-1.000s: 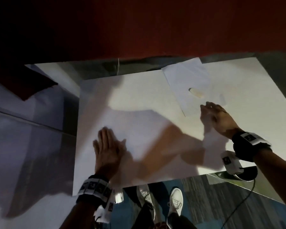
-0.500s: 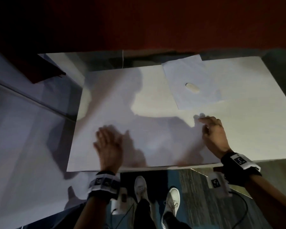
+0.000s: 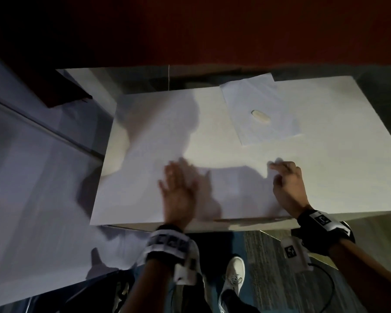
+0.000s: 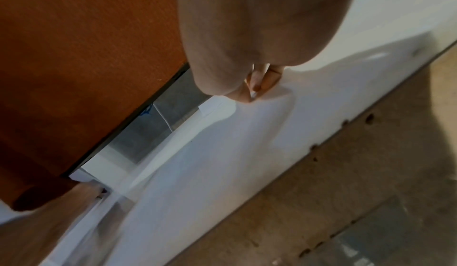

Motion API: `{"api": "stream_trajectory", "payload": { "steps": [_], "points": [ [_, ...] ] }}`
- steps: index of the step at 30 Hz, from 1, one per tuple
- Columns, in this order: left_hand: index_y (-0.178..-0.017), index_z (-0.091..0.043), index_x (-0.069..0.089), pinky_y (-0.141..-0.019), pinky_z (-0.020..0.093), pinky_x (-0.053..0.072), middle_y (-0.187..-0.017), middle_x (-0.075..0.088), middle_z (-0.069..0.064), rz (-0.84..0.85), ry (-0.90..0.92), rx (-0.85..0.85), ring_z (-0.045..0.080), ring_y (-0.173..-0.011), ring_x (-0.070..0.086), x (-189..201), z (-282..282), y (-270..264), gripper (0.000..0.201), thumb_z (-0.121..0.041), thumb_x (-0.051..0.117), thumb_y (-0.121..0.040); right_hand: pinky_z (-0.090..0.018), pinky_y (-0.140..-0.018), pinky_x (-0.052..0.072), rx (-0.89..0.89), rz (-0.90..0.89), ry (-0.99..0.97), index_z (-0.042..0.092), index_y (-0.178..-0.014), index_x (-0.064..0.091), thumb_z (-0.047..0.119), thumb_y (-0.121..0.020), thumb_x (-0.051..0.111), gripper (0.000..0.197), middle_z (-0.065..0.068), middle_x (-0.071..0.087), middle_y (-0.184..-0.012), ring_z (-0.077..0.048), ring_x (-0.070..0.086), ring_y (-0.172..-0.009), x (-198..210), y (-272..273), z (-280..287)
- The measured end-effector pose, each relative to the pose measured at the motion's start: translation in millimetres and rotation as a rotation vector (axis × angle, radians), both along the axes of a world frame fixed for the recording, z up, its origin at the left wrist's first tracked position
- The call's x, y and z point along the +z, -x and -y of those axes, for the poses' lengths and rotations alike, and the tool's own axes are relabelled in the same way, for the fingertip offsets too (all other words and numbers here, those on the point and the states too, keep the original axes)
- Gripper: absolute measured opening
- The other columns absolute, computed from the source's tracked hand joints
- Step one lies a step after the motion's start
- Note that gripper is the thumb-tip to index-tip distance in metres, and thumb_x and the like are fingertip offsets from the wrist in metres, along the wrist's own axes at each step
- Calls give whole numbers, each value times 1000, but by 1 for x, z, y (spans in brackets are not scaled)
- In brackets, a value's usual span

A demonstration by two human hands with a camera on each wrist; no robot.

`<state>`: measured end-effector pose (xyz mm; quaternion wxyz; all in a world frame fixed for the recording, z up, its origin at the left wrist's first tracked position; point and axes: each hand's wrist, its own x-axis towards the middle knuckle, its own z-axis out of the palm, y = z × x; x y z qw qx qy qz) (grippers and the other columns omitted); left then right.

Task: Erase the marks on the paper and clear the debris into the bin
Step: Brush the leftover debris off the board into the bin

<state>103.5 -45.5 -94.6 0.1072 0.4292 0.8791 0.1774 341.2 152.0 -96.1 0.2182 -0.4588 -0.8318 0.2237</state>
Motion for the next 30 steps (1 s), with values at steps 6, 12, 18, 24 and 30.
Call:
{"api": "stream_trajectory", "payload": {
  "steps": [6, 12, 18, 24, 30],
  "points": [
    [-158, 9, 12, -119, 71, 9, -167, 7, 30, 105, 131, 447, 45, -156, 5, -11, 53, 90, 78, -51, 23, -108, -18, -94, 27, -39, -49, 27, 10, -116, 66, 3, -77, 36, 50, -15, 52, -122, -34, 46, -110, 3, 4, 1],
    [-152, 8, 36, -119, 67, -1, -166, 20, 27, -7, 116, -242, 40, -156, 12, -12, -74, -62, 78, -54, 16, -109, -19, -92, 27, -26, 51, 31, 17, -109, 65, 10, -74, 33, 48, -14, 60, -119, -32, 49, -108, -8, 4, -9],
    [-149, -5, 37, -108, 76, 29, -158, 36, 30, 15, -7, -138, 47, -146, 37, 8, -72, -34, 59, -41, 24, -104, -31, -94, 42, -92, -89, 64, 5, -103, 70, -13, -81, 47, 36, -19, 63, -109, -34, 60, -107, 12, -4, -17],
    [-159, 8, 15, -119, 73, 5, -168, 6, 27, 146, 146, -31, 44, -156, 3, 4, -54, -22, 91, -57, 8, -96, -42, -85, 45, -218, 67, 98, 5, -105, 67, 9, -83, 44, 32, -27, 61, -100, -44, 58, -94, 19, -21, -61],
    [-164, -9, 7, -125, 54, -4, -173, -4, 7, 100, 160, -359, 23, -159, -10, 13, -90, -36, 87, -57, -3, -92, -46, -98, 37, -170, 168, -7, -4, -129, 54, 10, -81, 44, 51, -30, 53, -124, -47, 45, -112, 28, -6, -115]
  ]
}}
